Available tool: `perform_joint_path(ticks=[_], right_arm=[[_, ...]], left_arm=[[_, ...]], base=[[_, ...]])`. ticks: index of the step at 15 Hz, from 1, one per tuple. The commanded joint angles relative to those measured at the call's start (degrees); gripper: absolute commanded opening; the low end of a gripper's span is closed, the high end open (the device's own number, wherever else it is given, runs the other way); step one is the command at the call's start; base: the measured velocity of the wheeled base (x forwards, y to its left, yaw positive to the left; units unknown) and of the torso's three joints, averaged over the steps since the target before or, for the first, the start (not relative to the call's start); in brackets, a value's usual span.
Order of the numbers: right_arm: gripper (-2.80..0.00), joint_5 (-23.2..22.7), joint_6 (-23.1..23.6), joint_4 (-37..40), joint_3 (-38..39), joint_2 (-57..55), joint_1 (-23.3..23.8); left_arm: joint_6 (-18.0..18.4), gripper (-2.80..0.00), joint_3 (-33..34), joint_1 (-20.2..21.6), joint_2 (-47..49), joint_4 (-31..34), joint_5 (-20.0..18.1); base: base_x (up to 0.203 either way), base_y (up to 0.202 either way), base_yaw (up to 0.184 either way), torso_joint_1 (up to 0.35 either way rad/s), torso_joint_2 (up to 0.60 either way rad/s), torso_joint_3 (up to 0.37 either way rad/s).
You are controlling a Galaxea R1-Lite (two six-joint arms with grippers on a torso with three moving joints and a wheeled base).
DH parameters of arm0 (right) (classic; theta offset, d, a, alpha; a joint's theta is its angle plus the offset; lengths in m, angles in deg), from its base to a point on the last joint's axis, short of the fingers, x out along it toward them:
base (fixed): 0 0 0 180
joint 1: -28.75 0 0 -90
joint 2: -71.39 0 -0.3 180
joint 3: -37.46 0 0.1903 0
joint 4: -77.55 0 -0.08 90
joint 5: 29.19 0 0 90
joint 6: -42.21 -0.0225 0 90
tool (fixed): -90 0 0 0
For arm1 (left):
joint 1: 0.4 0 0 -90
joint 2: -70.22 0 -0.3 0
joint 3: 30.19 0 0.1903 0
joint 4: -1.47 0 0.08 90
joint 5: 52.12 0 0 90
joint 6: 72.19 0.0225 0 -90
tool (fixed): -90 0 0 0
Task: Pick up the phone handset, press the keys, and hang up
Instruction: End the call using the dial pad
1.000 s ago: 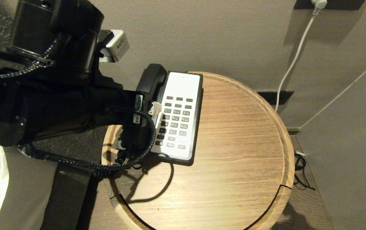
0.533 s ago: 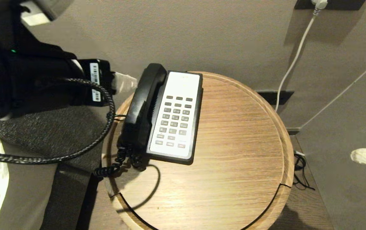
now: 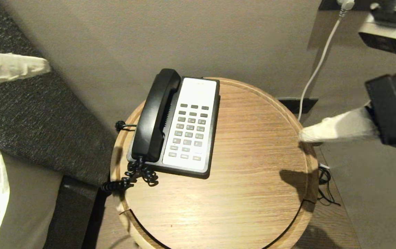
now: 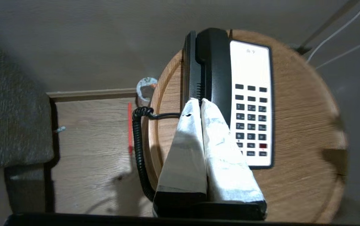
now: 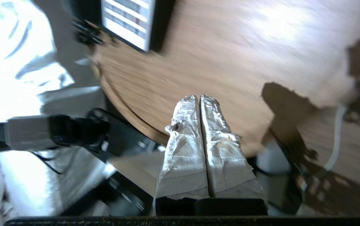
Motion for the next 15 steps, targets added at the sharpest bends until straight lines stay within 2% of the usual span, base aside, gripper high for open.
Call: perform_joint_path(ticks=[1,3,7,9,12,15], right_arm=[[-2.80,-0.4,-0.3,0.3,-6.2,-9.6,-2.2],[-2.80,-0.6,-0.4,0.2,-9.8,-14.3,-3.5],[-2.80,-0.8,-0.6,0.1,-12.2,-19.5,-4.9],[-2.80,-0.9,-0.6,0.1,-13.7,-21.2,-5.2],[-2.80,-3.9,-0.7,0.1,-14.9,-22.3,-5.7],[-2.80,-3.7,-0.6,0.1,-15.5,-24.3,-6.0]], left_arm=[[-2.1,-2.80,0.3,0.1,-5.3,1.5,-0.3],[-2.5,-2.80,0.4,0.1,-6.6,2.0,-0.6],[-3.5,-2.80,0.5,0.3,-7.6,2.7,-0.6],[-4.2,-2.80,0.9,0.3,-8.0,2.8,-0.6],[-4.6,-2.80,2.5,0.3,-8.5,2.5,-0.6],[-4.7,-2.80,3.2,0.3,-9.4,2.7,-0.6]], base=[[0.000,0.000,0.000,0.000,0.00,0.000],[0.000,0.000,0.000,0.000,0.00,0.000],[0.000,0.000,0.000,0.000,0.00,0.000],[0.000,0.000,0.000,0.000,0.00,0.000],[0.000,0.000,0.000,0.000,0.00,0.000],[0.000,0.000,0.000,0.000,0.00,0.000]])
